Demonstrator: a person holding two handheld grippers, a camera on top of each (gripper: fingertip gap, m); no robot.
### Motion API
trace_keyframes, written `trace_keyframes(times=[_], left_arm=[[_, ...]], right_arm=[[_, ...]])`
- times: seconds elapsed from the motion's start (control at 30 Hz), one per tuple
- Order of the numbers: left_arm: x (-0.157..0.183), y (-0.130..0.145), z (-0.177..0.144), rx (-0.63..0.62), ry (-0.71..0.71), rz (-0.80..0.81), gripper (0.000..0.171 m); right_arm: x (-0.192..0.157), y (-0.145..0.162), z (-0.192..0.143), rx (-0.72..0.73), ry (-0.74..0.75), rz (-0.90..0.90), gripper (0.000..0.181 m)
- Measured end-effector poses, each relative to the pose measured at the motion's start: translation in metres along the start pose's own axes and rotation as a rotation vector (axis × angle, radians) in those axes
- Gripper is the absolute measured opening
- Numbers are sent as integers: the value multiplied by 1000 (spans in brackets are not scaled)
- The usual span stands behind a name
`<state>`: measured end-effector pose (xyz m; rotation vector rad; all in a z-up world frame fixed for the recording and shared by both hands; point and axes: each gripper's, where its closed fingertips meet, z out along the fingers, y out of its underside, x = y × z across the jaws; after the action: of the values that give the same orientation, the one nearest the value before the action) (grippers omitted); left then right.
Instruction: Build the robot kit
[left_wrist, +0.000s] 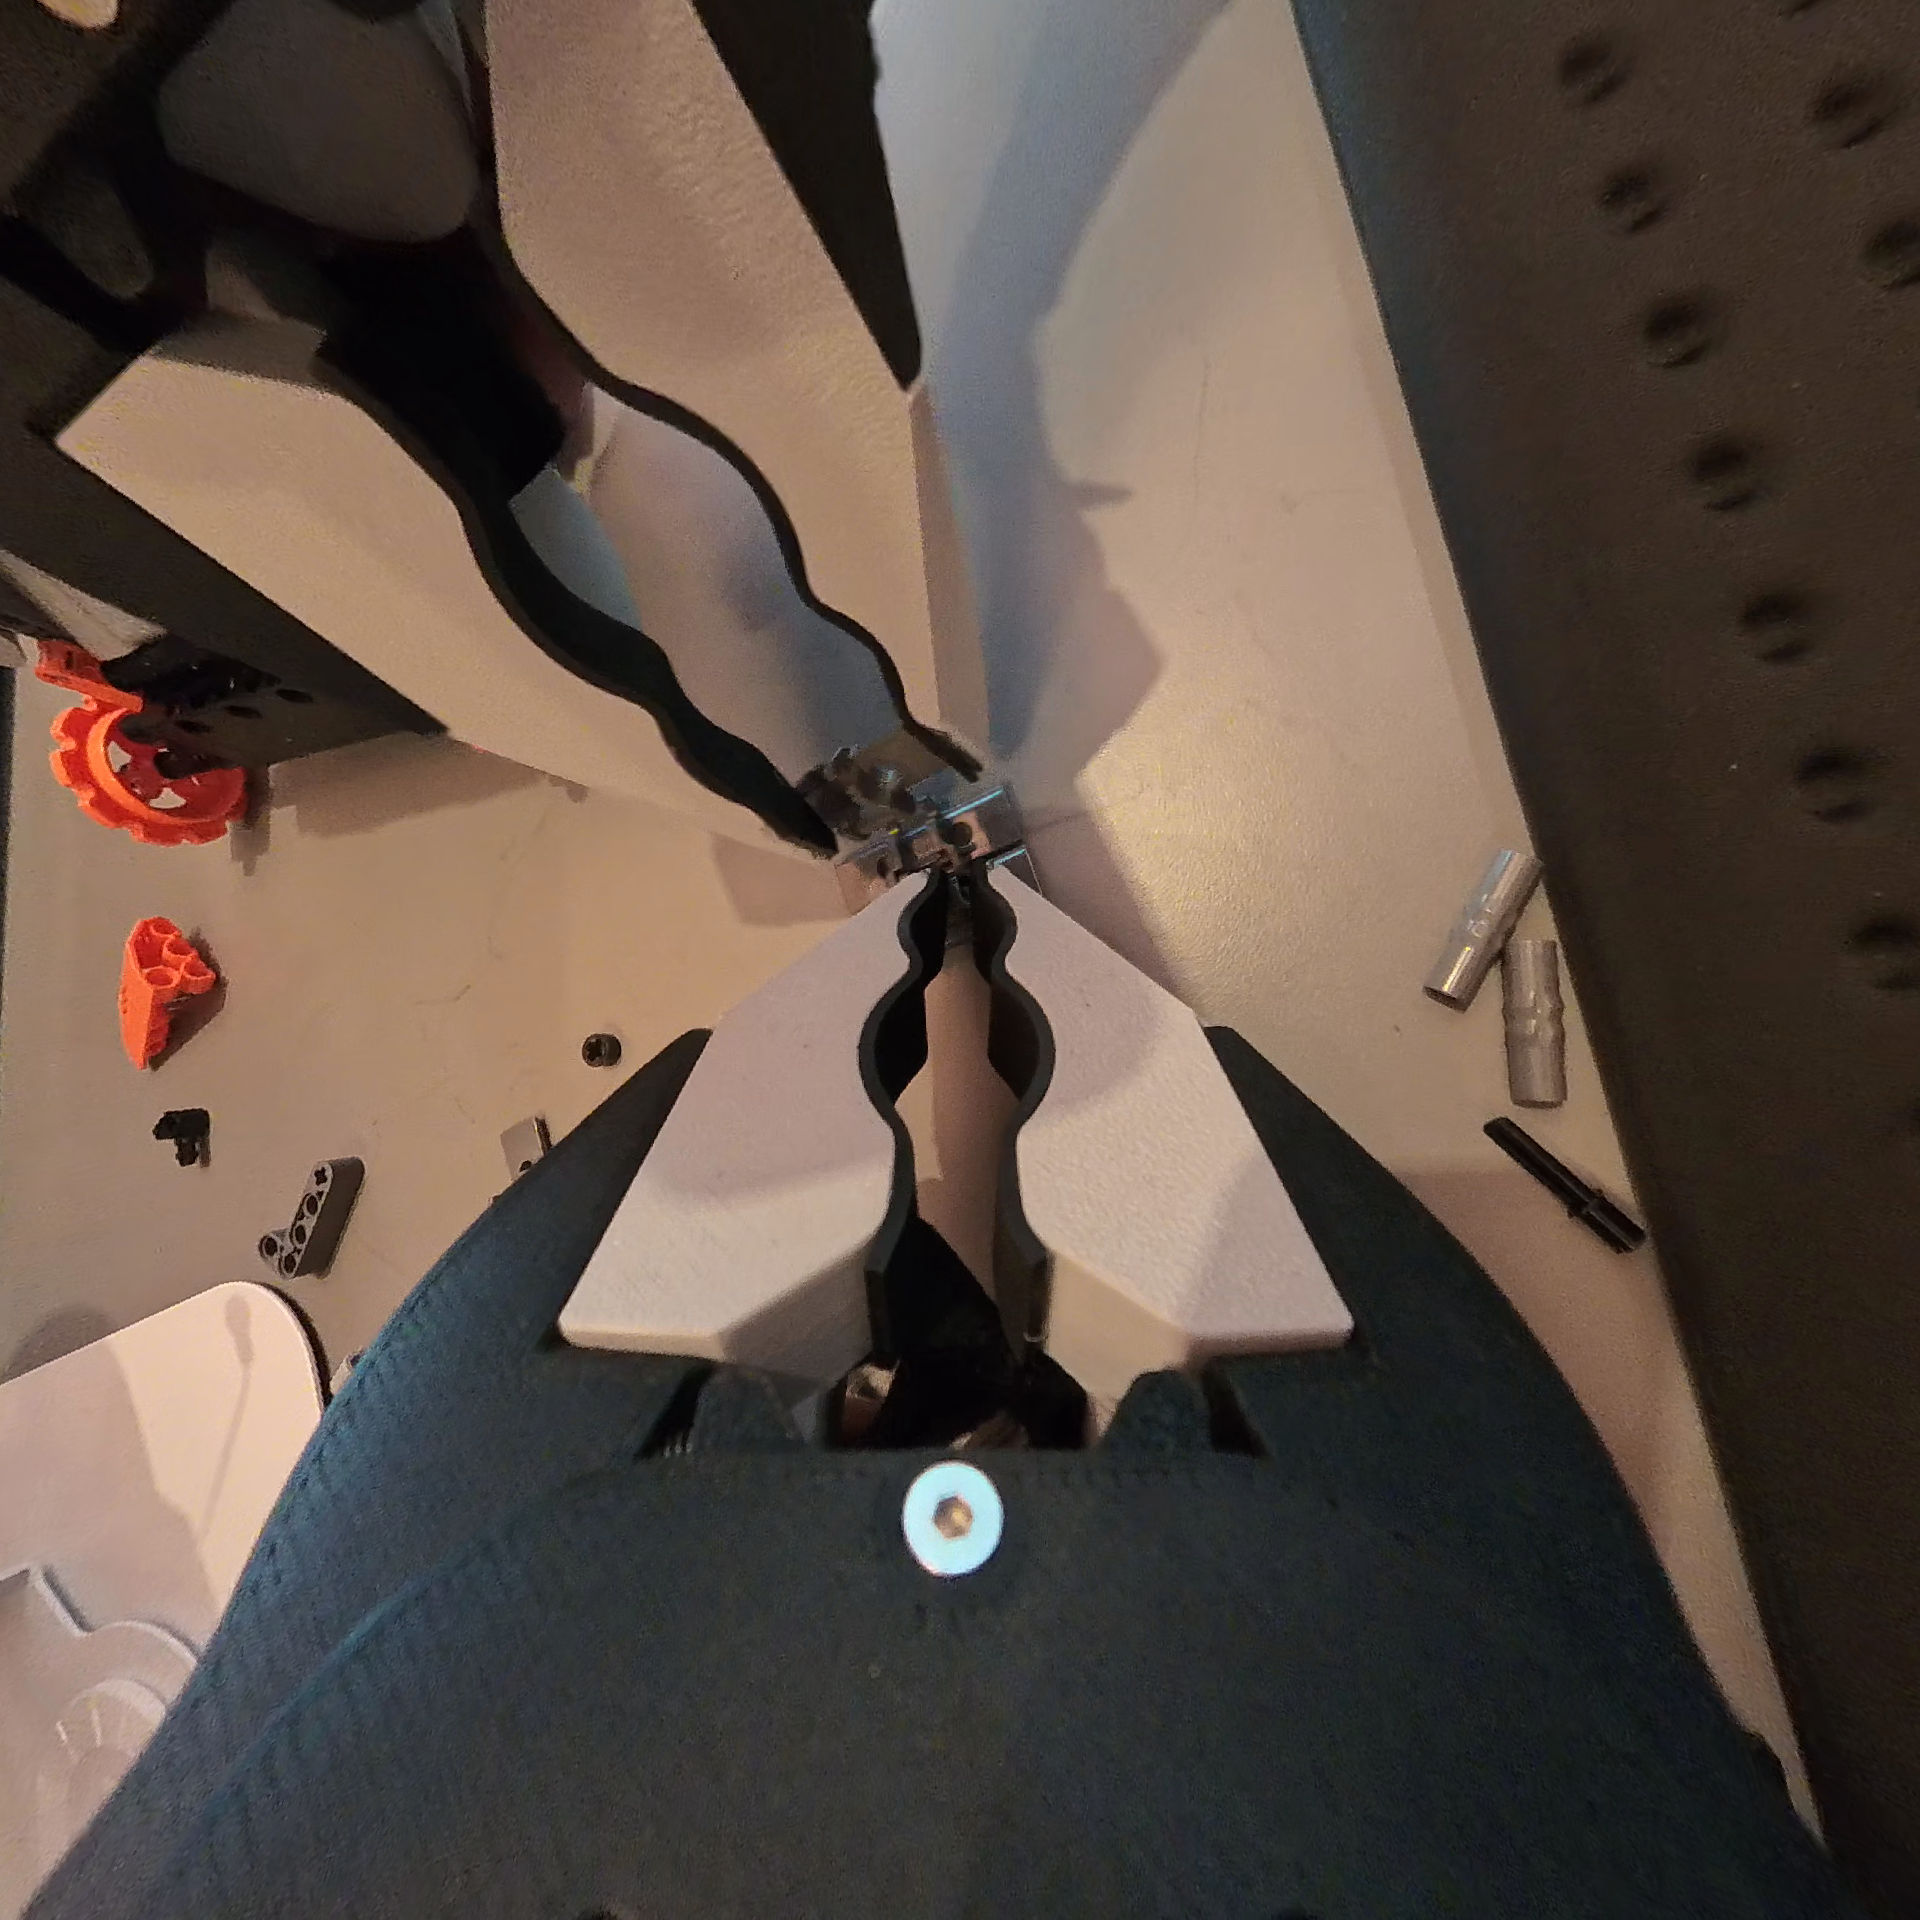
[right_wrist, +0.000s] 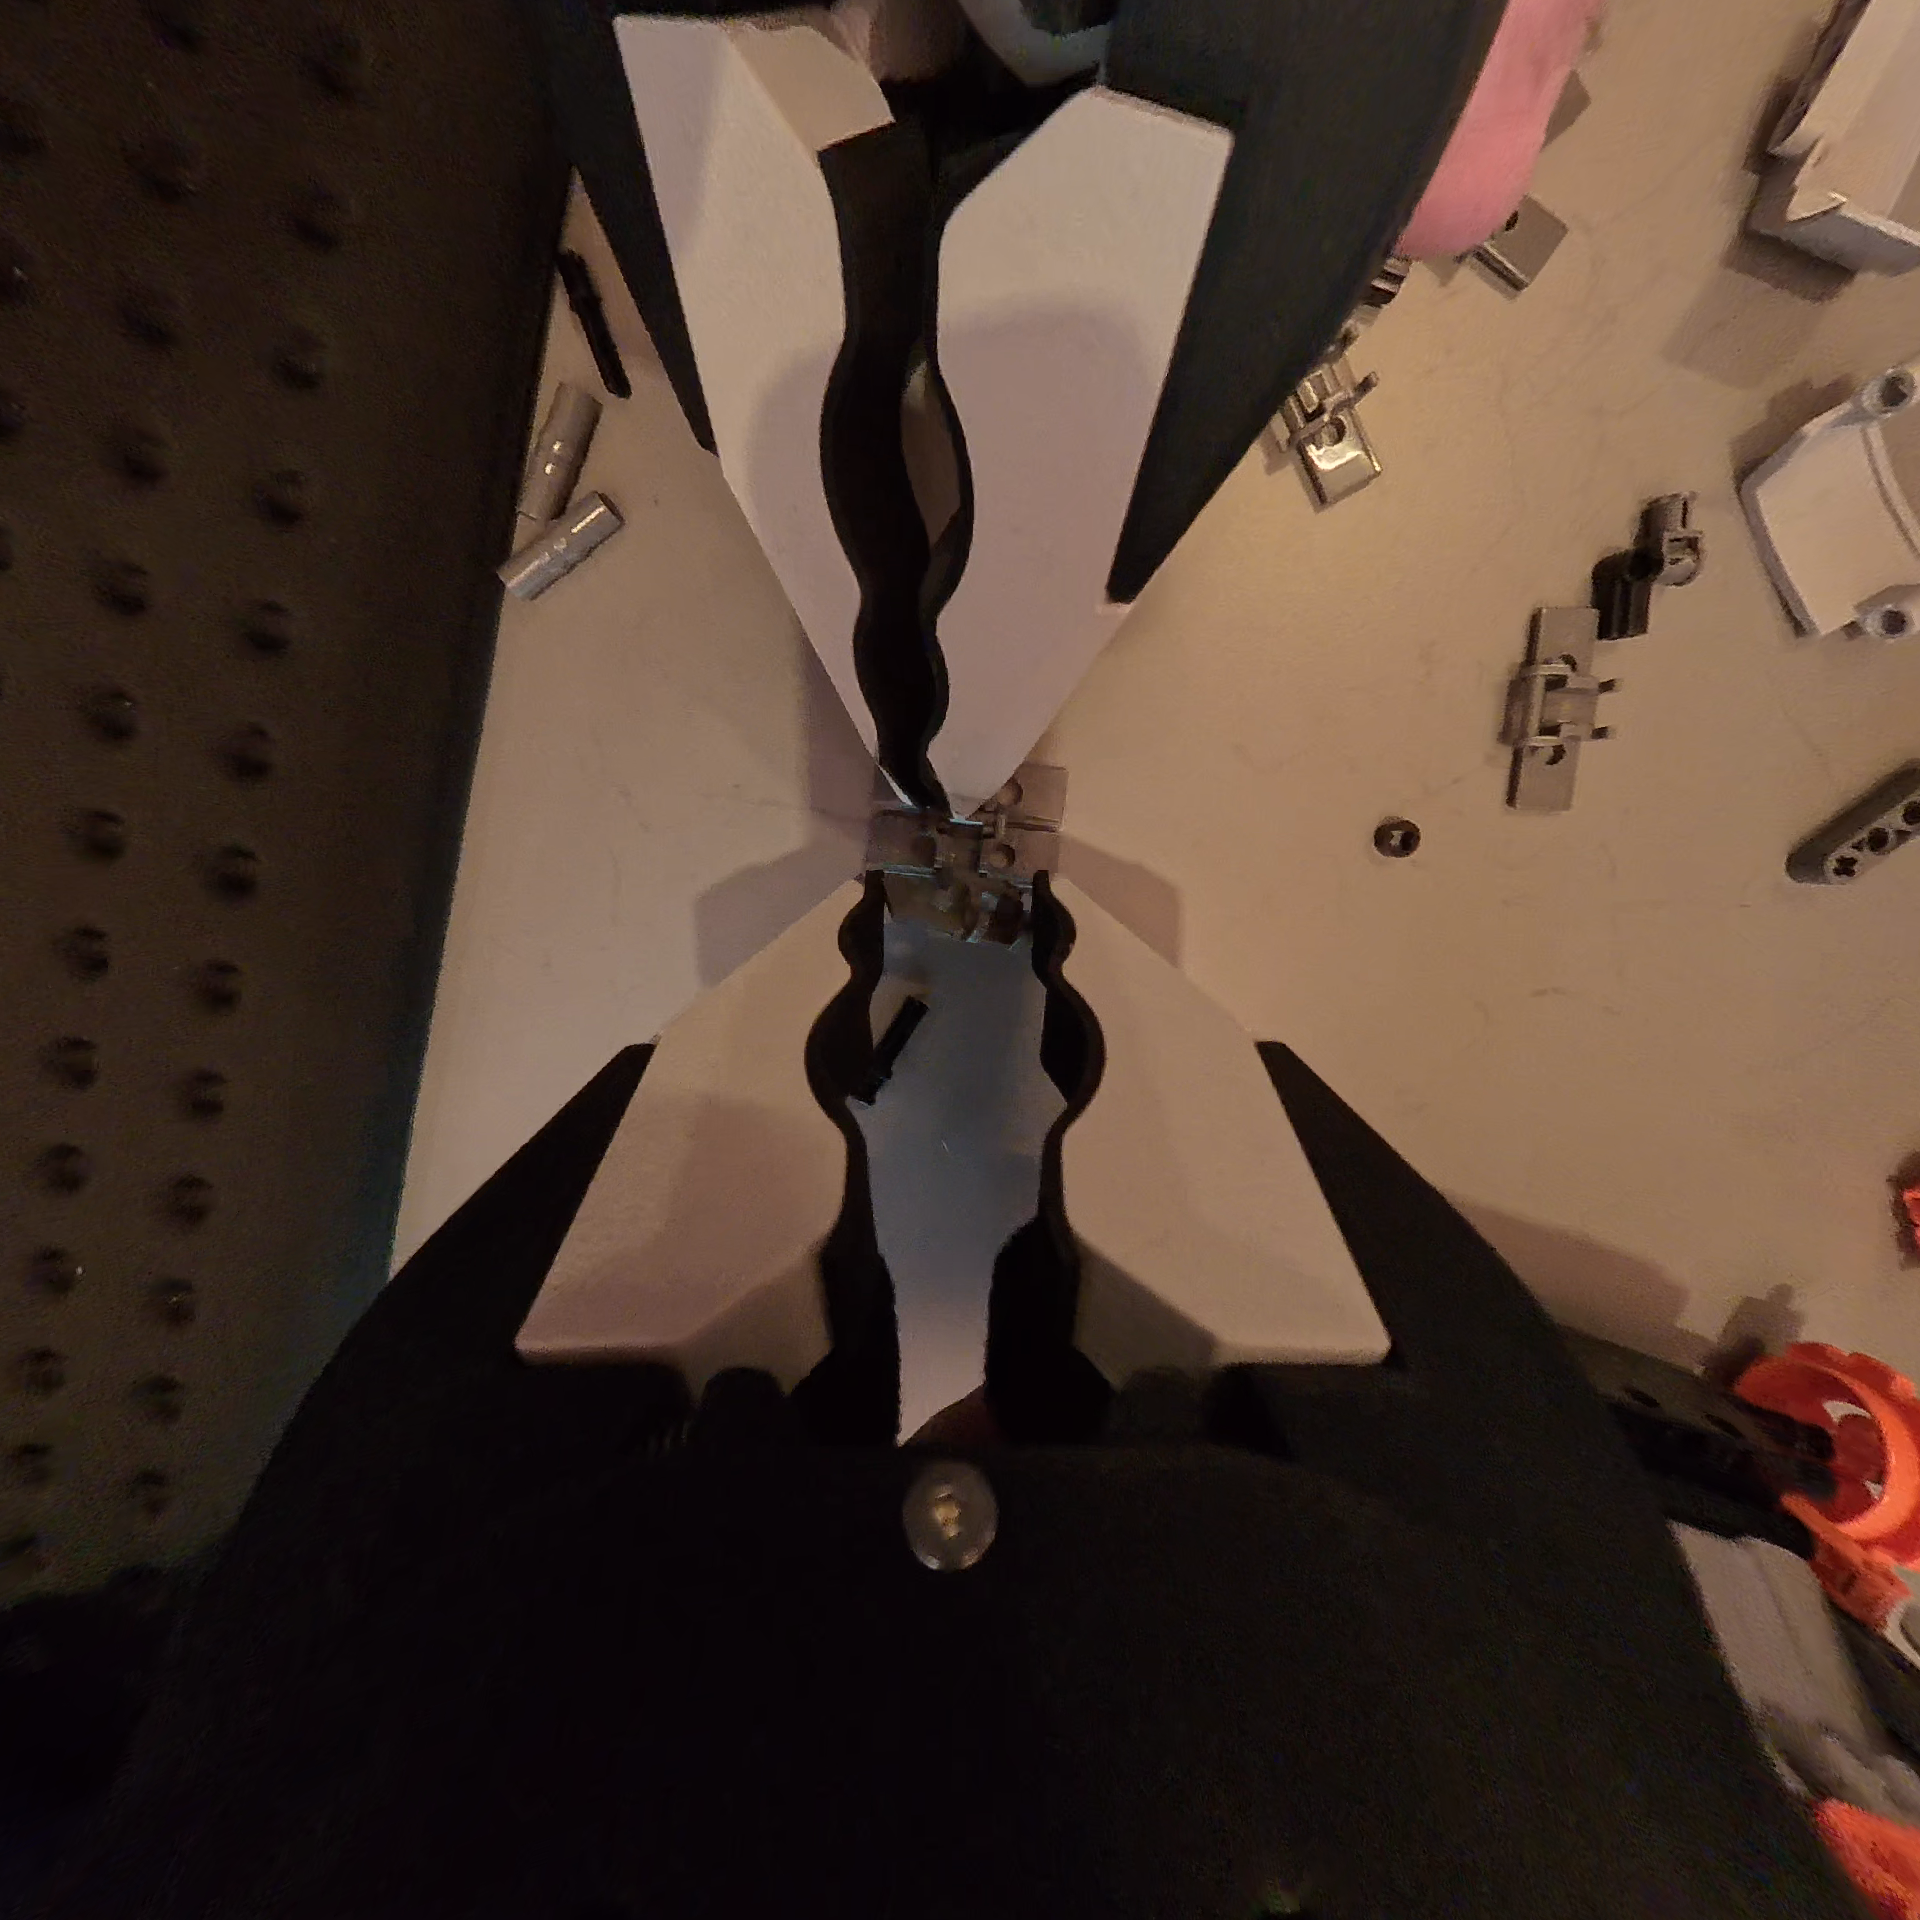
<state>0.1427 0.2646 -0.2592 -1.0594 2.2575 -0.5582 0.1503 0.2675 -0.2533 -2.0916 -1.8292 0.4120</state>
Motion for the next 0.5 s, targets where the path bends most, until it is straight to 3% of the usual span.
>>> trace_keyframes(times=[0.5], left_arm=[[1,0,0,-6,-2,12,4]], right_arm=[[-7,6,7,-40,19,-36,30]])
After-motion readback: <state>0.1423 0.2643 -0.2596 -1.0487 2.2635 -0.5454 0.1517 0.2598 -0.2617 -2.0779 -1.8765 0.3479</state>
